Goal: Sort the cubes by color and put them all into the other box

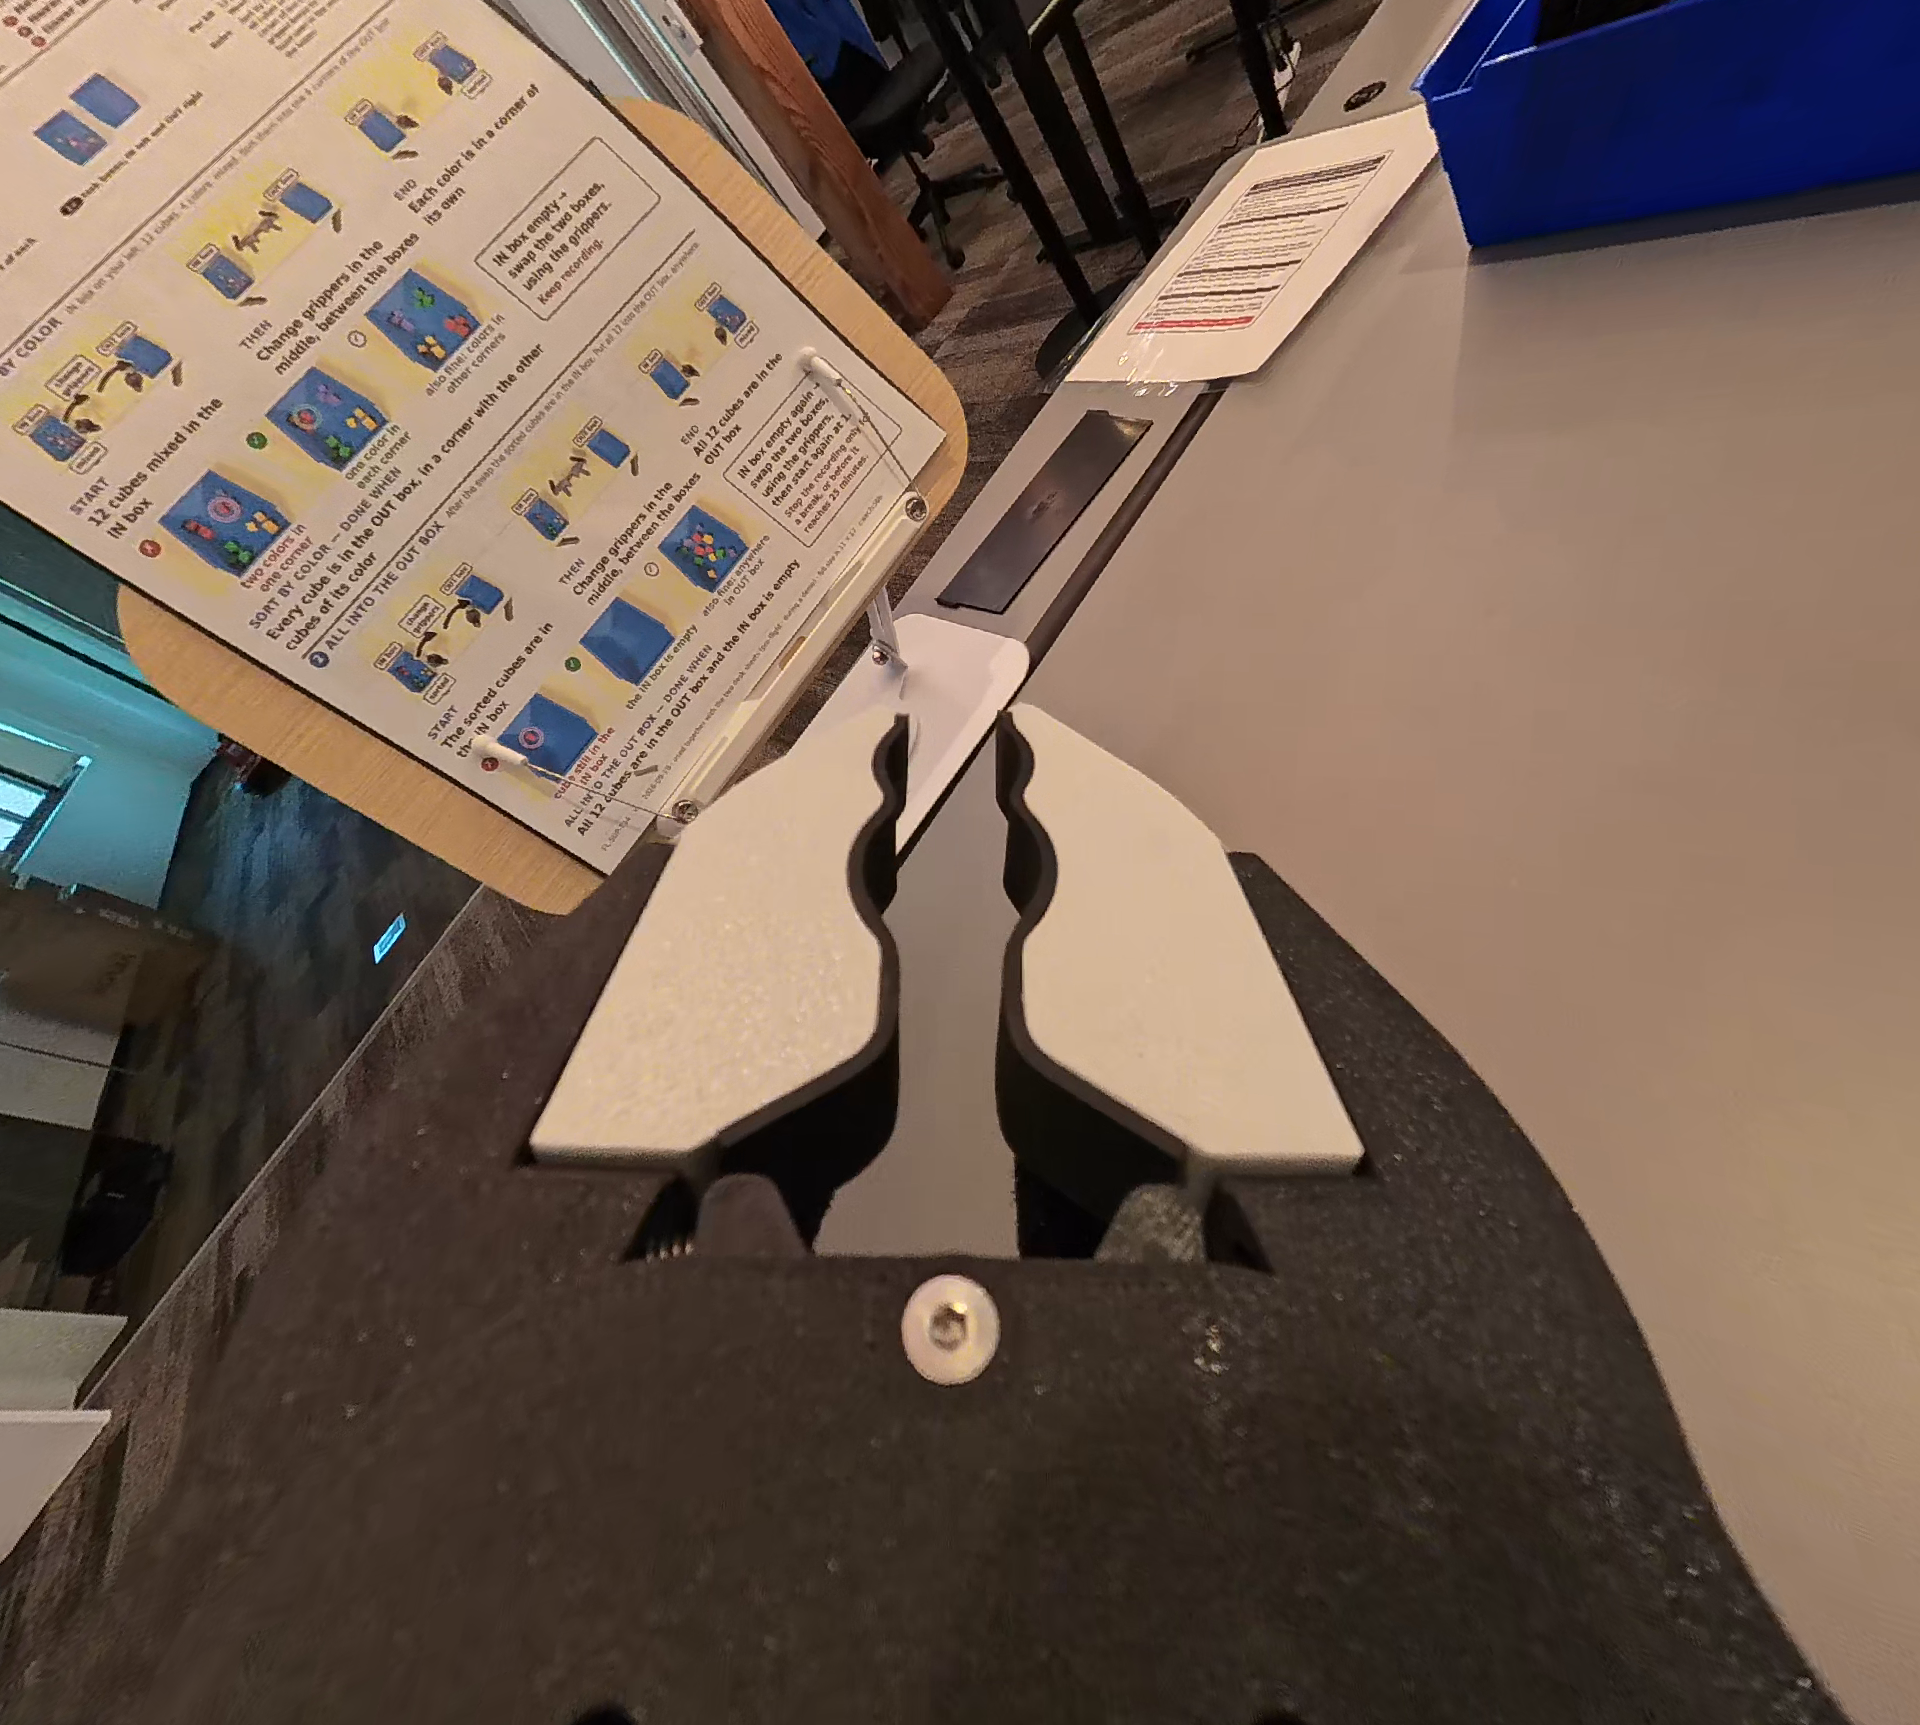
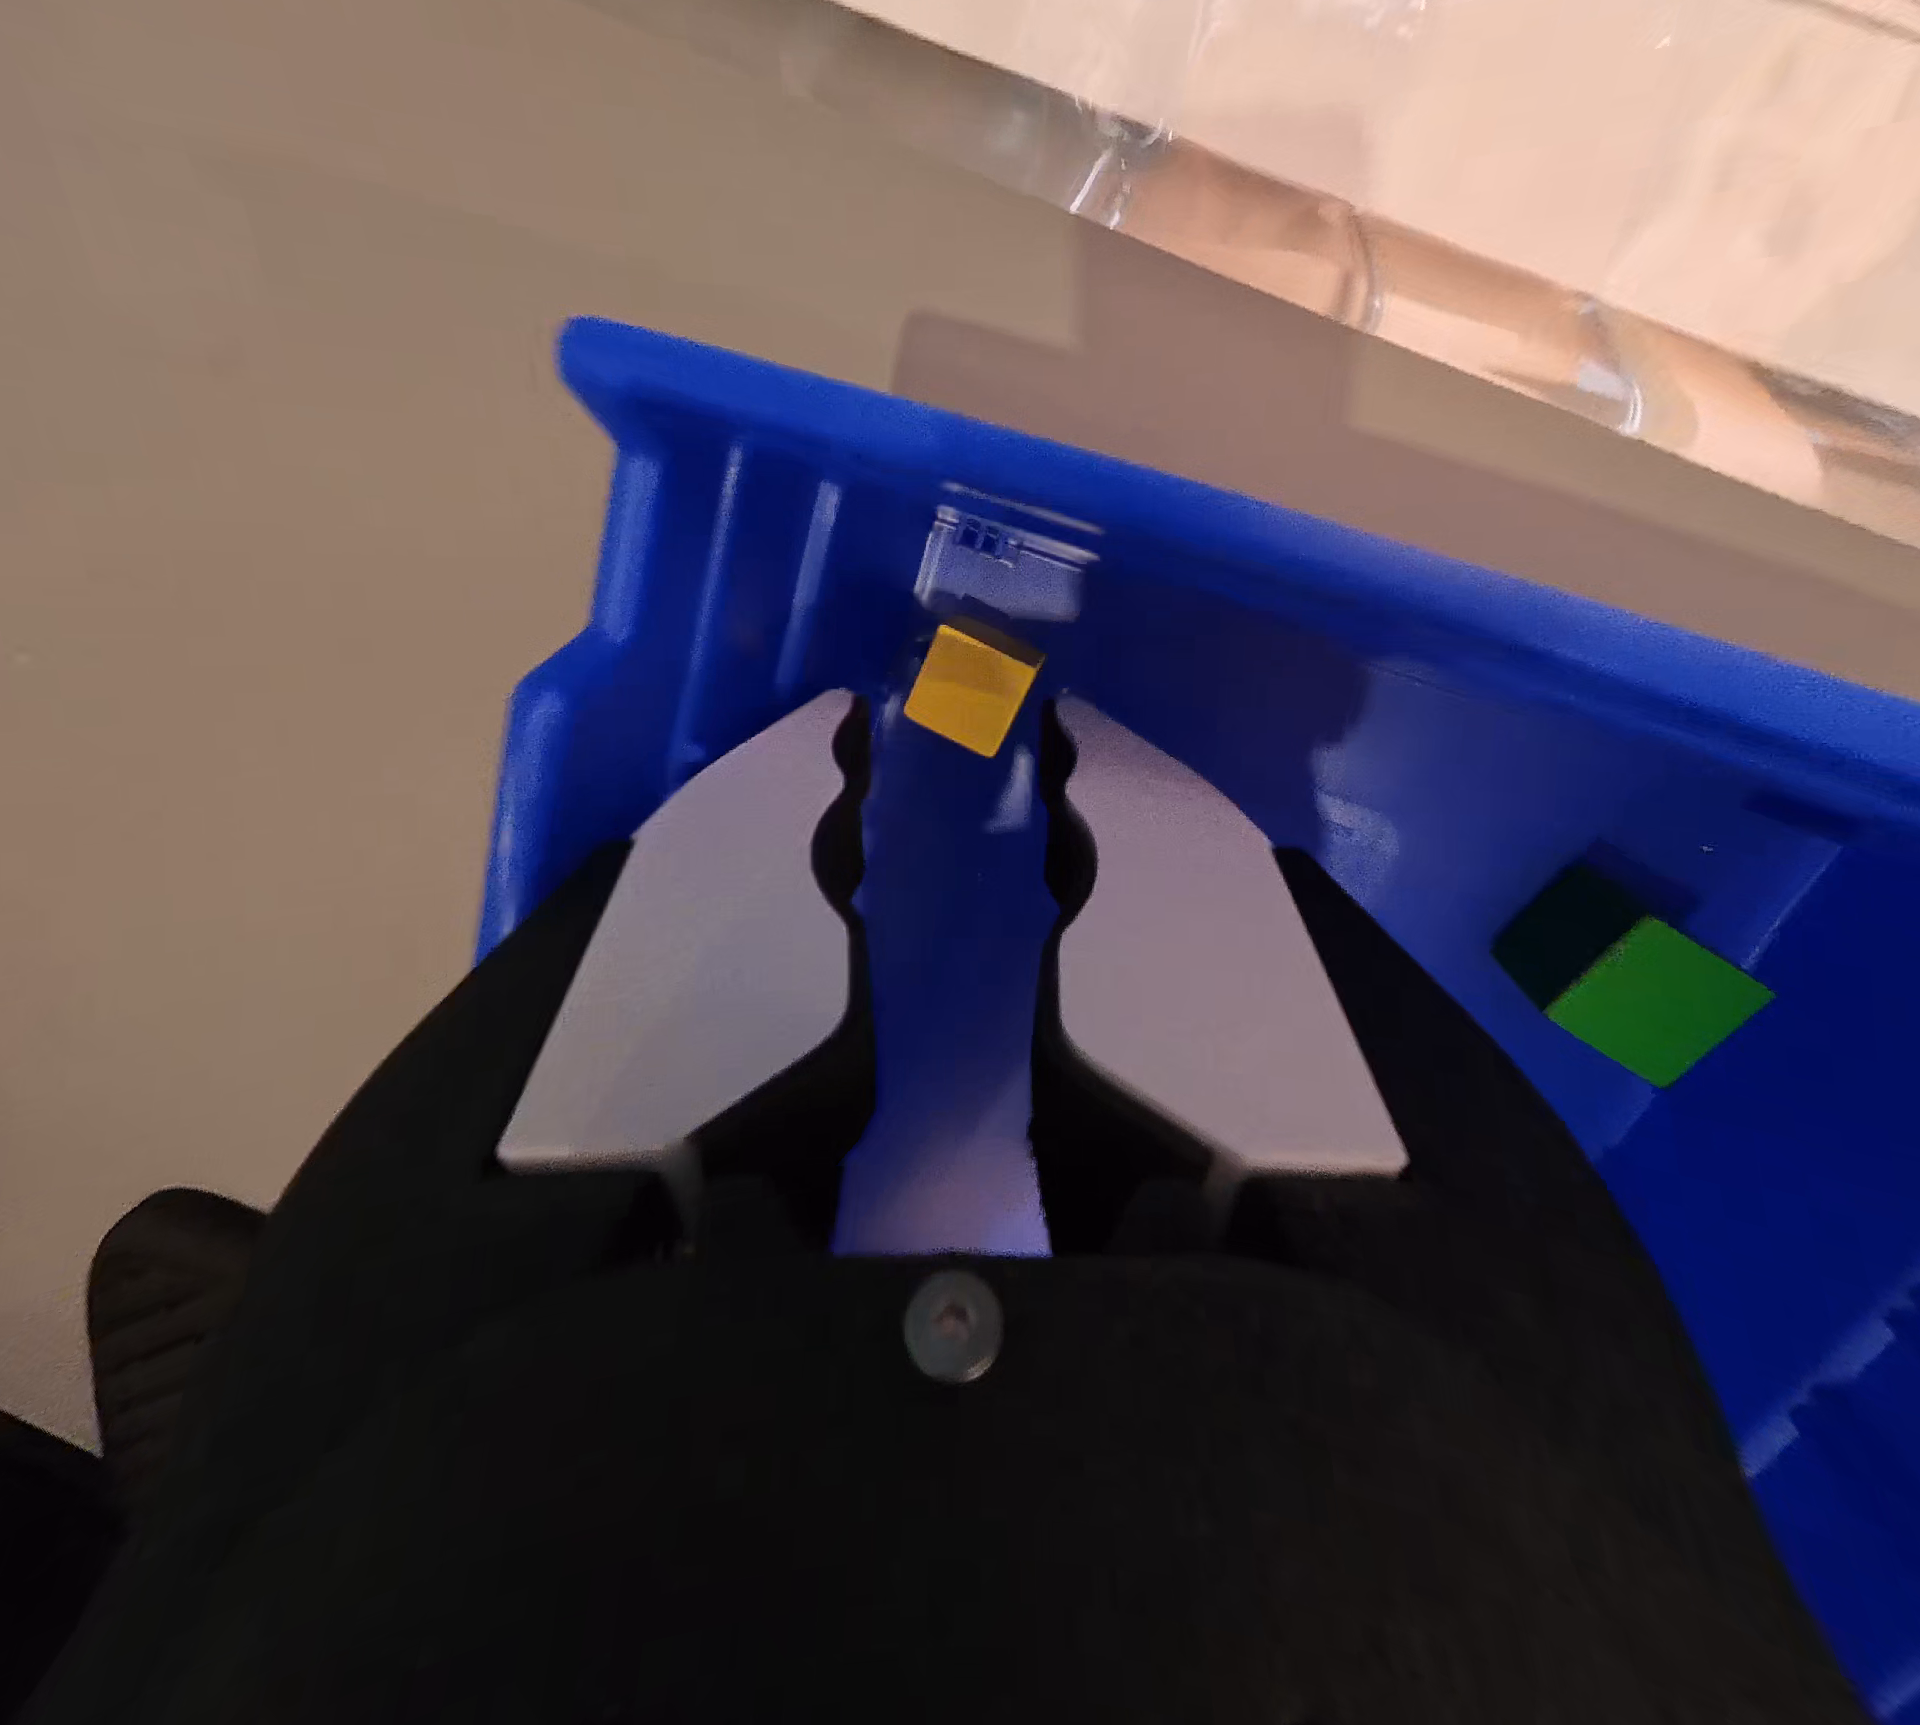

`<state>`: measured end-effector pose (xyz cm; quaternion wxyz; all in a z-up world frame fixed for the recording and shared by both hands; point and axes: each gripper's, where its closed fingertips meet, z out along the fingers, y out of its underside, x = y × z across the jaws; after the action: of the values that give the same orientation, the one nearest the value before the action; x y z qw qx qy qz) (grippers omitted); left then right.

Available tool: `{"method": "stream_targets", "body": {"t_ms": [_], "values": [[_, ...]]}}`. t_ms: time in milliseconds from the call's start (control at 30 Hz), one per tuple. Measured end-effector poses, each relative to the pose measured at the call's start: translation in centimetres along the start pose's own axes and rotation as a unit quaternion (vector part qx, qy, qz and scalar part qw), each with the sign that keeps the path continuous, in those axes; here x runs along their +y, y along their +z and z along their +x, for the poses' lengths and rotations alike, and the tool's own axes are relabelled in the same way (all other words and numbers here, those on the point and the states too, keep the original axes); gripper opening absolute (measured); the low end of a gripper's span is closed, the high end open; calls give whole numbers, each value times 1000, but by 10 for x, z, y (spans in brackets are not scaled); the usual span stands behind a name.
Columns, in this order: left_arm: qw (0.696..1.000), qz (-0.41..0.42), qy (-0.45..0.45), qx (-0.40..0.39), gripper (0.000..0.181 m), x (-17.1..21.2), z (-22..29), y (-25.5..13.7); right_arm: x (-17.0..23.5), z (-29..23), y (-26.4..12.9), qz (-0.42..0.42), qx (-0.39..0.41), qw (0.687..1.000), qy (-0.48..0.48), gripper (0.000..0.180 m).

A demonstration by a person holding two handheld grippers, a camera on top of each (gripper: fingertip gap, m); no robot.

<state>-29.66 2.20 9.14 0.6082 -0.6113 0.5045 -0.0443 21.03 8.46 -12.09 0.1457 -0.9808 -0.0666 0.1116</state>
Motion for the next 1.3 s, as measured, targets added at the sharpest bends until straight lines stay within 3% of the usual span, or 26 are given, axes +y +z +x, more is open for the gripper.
{"method": "stream_targets", "body": {"t_ms": [100,233,333,433,533,667,733,833,933,1133,1300], "values": [[1000,5,-4,-8,16,-1,-6,-6,-7,-4,-37,48,5,999,-4,37],[999,17,-20,-29,15,-4,-19,-16,-19,-26,-124,166,53,985,-1,38],[998,20,-40,-46,15,-2,-29,-16,-29,-97,-188,303,-8,953,-1,38],[995,22,-62,-72,15,5,-40,-9,-31,-177,-221,401,-66,913,-39,37],[991,17,-107,-78,16,19,-45,2,-33,-239,-214,421,-107,895,-101,38],[982,-14,-156,-104,16,50,-48,6,-44,-276,-171,398,-157,892,-147,37],[976,-35,-169,-131,16,64,-51,-2,-53,-271,-162,380,-156,901,-140,37],[967,-39,-205,-149,16,70,-51,-21,-59,-273,-169,420,-171,874,-174,33],[955,-68,-230,-176,15,81,-57,-47,-49,-259,-155,395,-156,884,-193,35],[924,-223,-175,-256,14,112,-96,-109,-20,-233,-113,313,-118,905,-265,38],[886,-360,-124,-266,15,149,-136,-157,-8,-240,-117,296,-109,902,-294,38]]}}
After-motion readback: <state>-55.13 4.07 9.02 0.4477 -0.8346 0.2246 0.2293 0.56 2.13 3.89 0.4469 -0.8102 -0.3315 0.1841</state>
